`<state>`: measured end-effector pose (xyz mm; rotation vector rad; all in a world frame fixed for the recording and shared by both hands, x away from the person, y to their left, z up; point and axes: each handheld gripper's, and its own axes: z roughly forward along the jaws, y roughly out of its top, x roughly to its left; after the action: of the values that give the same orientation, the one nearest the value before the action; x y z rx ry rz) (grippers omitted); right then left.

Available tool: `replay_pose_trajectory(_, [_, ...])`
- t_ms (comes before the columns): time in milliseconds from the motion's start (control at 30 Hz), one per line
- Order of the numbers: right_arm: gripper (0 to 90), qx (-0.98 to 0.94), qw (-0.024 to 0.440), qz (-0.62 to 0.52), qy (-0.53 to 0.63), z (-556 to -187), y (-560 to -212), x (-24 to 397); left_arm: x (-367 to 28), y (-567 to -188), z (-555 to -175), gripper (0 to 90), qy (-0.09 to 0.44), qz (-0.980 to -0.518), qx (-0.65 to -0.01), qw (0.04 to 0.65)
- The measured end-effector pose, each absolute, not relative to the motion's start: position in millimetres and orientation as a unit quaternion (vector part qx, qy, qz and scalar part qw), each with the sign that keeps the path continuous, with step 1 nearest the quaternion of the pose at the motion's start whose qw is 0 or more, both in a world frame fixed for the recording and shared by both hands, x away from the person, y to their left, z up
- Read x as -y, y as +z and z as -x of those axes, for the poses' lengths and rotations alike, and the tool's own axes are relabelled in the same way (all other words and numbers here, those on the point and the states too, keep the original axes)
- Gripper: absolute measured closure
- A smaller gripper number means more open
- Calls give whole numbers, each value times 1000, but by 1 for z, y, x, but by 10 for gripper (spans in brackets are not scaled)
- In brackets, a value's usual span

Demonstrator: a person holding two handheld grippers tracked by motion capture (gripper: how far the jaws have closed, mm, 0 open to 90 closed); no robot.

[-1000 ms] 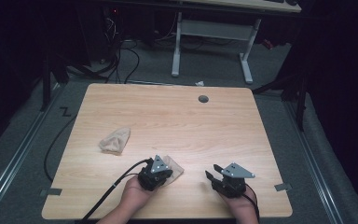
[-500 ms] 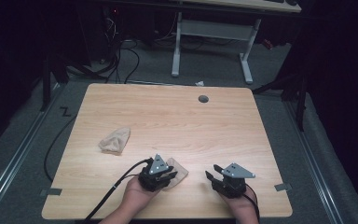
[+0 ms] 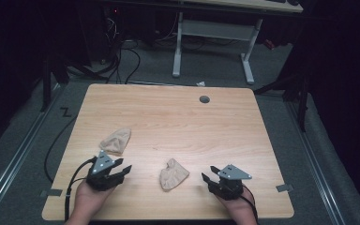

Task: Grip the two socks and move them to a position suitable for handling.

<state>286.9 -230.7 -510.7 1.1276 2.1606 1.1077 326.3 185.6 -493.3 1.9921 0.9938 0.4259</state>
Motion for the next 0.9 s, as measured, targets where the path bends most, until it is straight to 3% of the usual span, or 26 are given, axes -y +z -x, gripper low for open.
replay_pose_trajectory(200, [510, -801, 217, -388, 400, -290, -511, 210, -206, -491, -335, 476, 154, -759, -439, 455])
replay_pose_trajectory(900, [445, -854, 188, -297, 384, -297, -513, 106, -221, -492, -328, 381, 184, -750, -447, 451])
